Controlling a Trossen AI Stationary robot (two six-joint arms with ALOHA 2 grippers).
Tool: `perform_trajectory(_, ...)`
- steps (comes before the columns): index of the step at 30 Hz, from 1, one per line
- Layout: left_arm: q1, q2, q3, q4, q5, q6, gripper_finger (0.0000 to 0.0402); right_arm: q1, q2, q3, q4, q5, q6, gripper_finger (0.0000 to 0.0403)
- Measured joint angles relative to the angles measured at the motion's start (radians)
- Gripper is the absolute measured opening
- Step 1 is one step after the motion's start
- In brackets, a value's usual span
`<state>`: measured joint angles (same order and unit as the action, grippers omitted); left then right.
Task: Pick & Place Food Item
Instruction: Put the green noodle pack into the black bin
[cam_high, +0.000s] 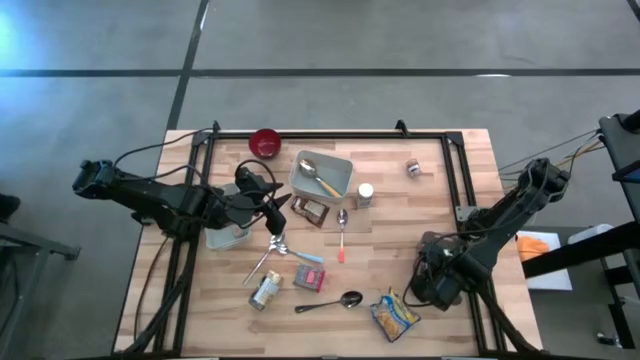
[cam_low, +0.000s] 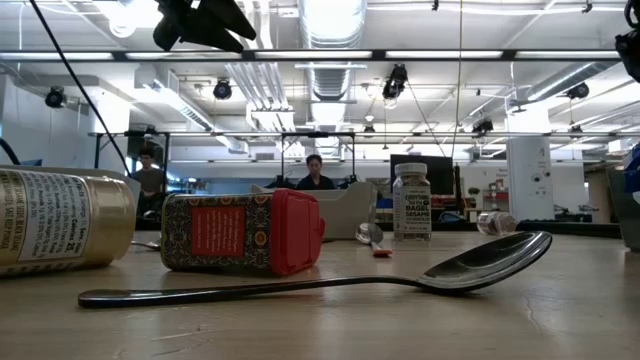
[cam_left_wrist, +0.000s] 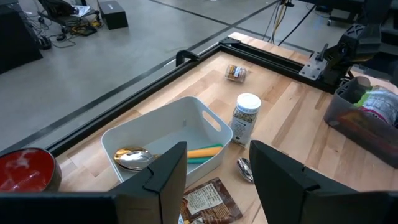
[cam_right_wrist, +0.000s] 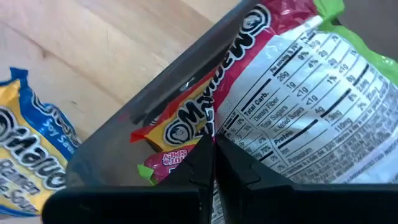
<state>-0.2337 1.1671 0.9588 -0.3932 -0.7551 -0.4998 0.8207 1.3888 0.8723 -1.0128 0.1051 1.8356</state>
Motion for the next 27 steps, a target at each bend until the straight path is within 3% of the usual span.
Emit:
perform_trajectory(15, 0.000, 0.000, 0.000, 0.000, 0.000, 0.000, 0.0179, -0.007, -0.013, 0.103, -0.006, 0.052, -0.183, 0.0008)
perform_trajectory(27, 0.000, 0.000, 0.000, 0.000, 0.000, 0.000, 0.0179, -0.008, -0.013, 0.057, -0.033, 0.003, -0.261, 0.0011)
